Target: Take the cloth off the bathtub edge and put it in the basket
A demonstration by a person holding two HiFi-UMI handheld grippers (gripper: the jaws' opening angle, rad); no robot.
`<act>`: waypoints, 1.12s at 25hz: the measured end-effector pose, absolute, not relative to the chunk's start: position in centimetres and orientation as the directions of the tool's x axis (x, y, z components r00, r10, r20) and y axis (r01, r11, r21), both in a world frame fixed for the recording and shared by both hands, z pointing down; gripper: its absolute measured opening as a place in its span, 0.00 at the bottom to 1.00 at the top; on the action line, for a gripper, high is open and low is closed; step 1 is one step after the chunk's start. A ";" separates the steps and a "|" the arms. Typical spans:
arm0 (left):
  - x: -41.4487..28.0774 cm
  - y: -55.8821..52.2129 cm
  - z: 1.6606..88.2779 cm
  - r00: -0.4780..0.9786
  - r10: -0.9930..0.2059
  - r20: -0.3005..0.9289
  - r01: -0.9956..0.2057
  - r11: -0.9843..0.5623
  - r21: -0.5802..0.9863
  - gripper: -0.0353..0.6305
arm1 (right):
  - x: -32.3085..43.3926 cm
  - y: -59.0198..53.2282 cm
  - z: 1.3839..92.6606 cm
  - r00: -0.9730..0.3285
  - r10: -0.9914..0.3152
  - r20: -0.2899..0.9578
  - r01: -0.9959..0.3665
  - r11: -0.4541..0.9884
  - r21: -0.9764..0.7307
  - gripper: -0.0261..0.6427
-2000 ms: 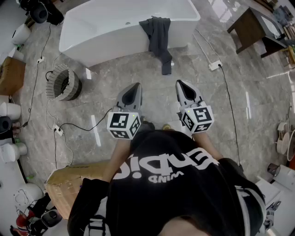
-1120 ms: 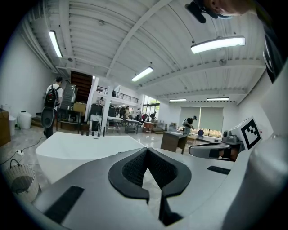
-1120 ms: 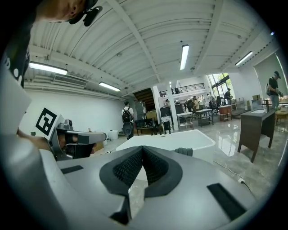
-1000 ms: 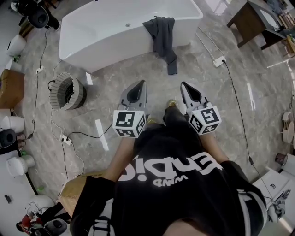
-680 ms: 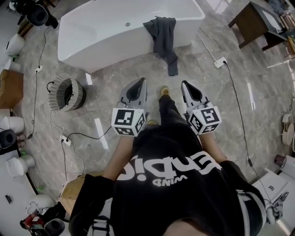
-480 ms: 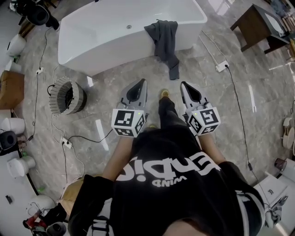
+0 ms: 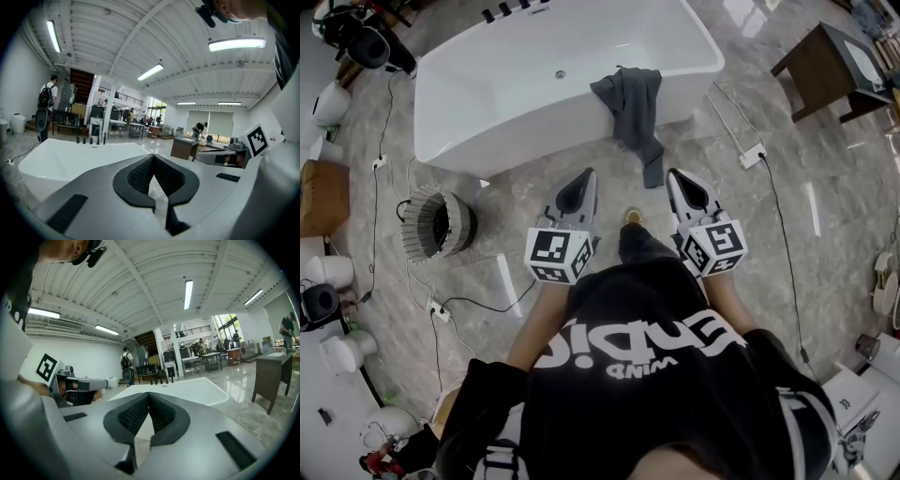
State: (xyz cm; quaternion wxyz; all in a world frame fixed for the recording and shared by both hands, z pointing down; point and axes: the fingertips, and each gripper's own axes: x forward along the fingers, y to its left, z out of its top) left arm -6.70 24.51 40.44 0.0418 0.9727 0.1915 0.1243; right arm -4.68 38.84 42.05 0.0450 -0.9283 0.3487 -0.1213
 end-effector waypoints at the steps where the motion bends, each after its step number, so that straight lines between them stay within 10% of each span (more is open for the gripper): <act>1: -5.6 24.6 40.3 0.895 0.384 0.226 0.363 -0.923 0.130 0.07 | -3.5 38.9 41.9 0.726 -0.660 0.194 -0.638 -0.751 -0.170 0.06; 28: 19.1 19.8 39.2 0.893 0.400 0.206 0.379 -0.916 0.133 0.07 | 21.0 32.8 41.7 0.685 -0.699 0.207 -0.674 -0.715 -0.184 0.06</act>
